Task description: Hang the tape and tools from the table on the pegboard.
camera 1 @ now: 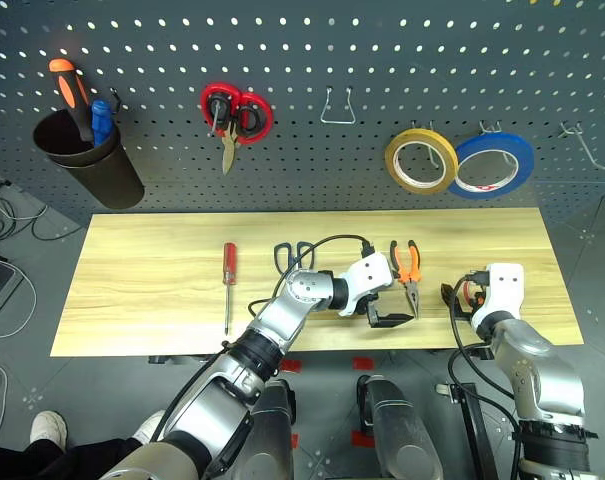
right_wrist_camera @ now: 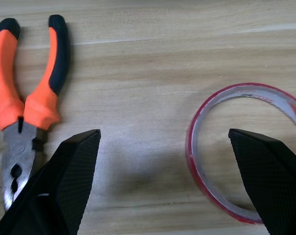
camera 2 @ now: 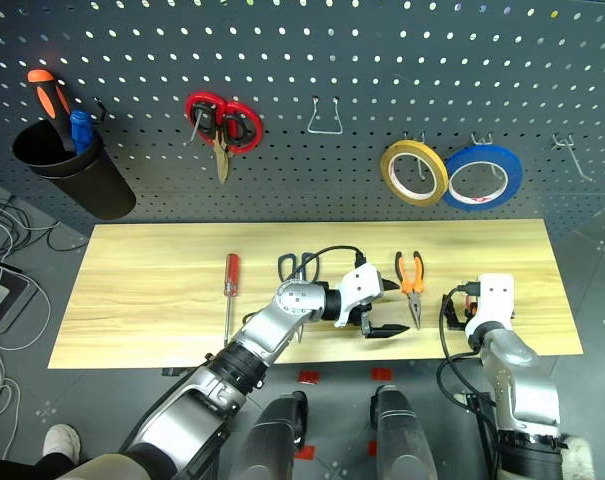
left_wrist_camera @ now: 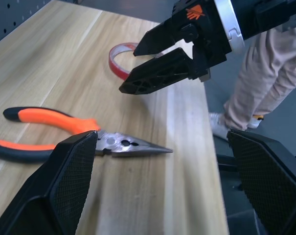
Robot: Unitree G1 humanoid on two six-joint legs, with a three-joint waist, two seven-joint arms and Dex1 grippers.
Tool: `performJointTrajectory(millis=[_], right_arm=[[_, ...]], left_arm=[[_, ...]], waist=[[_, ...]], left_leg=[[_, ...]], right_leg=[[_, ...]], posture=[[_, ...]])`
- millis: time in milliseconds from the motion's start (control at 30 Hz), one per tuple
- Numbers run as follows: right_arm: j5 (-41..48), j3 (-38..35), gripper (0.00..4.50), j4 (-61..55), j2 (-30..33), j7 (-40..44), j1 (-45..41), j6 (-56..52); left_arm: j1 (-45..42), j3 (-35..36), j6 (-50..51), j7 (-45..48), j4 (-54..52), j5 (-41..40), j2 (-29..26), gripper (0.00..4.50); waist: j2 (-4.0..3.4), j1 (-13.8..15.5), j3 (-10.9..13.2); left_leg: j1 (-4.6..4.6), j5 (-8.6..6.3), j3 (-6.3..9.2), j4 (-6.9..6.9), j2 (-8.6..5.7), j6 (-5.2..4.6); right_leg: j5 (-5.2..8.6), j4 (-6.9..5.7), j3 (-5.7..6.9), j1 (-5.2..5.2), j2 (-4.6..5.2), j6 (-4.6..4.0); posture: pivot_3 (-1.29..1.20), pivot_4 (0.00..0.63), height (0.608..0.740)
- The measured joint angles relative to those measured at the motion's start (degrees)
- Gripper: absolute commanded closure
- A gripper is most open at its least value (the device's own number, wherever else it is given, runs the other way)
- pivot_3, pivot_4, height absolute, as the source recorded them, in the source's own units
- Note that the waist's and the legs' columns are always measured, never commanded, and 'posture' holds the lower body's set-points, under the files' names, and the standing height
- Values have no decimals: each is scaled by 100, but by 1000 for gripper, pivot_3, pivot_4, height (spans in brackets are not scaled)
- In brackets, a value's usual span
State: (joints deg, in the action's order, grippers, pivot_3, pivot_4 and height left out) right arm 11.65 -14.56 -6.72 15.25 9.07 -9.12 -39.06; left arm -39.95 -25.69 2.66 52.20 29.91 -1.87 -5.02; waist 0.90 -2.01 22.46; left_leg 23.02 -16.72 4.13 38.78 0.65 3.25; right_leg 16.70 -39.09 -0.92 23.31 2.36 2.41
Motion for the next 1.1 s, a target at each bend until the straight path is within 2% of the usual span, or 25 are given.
performJointTrajectory(millis=[233, 367, 667, 933, 1100], right_arm=[[86, -167, 0, 807, 215, 86, -298, 248], [98, -308, 1254, 1014, 237, 40, -392, 313], [97, -319, 4404, 1026, 215, -13, -396, 338], [45, -187, 4461, 874, 253, -9, -257, 348], [-247, 406, 4461, -108, 431, 151, 454, 552]], left_arm=[[-202, 156, -155, -24, 279, 49, 206, 30], [-279, 266, -29, -33, 287, 35, 391, 0], [-308, 371, 33, -39, 287, 55, 466, 0], [-260, 390, 82, -31, 230, 40, 471, 0], [230, 418, 394, -22, -536, -102, 445, 0]], waist=[[2, 13, 99], [5, 15, 106], [4, 15, 106], [4, 15, 105], [-6, 12, 98]], left_leg=[[2, 0, -1, -1, 1, 0], [3, 0, -2, -1, 3, 0], [2, 0, -2, -4, 4, 1], [3, 1, -1, -7, 4, 3], [26, 14, -1, -6, 6, 28]], right_leg=[[0, 0, 1, 2, 1, 1], [-1, 1, 2, 2, 1, 1], [0, 3, 1, 3, 0, 2], [1, 5, 1, 5, 0, 4], [2, 5, 2, 30, 1, 6]], posture=[[-3, 472, 740], [0, 470, 740], [4, 462, 740], [-23, 430, 740], [-42, 381, 740]])
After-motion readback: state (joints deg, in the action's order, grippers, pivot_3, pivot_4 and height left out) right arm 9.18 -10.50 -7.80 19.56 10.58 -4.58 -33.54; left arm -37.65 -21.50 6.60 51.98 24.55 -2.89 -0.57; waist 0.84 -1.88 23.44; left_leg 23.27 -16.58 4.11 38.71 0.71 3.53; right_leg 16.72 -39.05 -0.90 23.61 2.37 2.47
